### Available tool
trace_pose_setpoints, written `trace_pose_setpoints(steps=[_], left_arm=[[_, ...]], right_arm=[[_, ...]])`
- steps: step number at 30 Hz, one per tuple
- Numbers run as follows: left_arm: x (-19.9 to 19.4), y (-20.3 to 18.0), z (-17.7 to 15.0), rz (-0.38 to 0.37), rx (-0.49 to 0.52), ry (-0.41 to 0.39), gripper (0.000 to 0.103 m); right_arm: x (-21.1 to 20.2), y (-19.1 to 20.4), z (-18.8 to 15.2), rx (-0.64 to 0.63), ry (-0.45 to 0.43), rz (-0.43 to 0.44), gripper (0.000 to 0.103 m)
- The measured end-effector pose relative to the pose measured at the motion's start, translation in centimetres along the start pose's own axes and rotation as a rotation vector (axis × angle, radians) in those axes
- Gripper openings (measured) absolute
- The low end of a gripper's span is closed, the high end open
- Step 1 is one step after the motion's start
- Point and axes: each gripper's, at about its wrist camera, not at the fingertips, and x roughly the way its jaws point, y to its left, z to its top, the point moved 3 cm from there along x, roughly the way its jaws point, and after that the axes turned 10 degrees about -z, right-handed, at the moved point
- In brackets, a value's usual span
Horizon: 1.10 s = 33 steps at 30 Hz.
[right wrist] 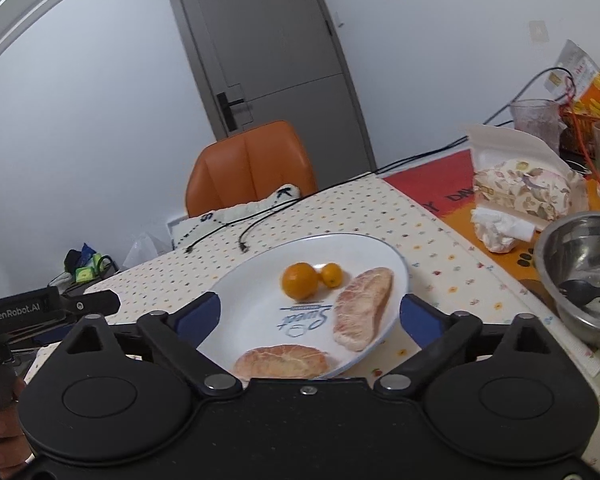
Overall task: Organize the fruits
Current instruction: 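Release the pomelo segment and orange onto the white plate with both grippers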
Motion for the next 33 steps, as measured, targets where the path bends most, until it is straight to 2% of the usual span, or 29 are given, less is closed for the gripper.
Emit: trace_pose_setpoints(steps=[3,9,18,33], left_arm=[[-0.6,1.0,0.0,0.019,-0.01,0.008,0.083],[-2.4,2.3,0.3,0.041,-0.003,-0.012,0.089],[-5.1,4.5,0.6,0.069,-0.007,-0.039,0.089],[-8.5,9.6,0.7,0.153,-0.076,-0.069,0.089]], right_arm=[[-0.2,1.0,-0.1,-0.016,-0.005,0.014,0.103],[-0.3,2.9,-0.4,-0.036,0.001,0.034,0.103],[-0.7,6.2,-1.3,-0.104,0.023,0.073,0.103],[-0.8,10.4,-2.3,-0.132,0.067,0.144,0.103]])
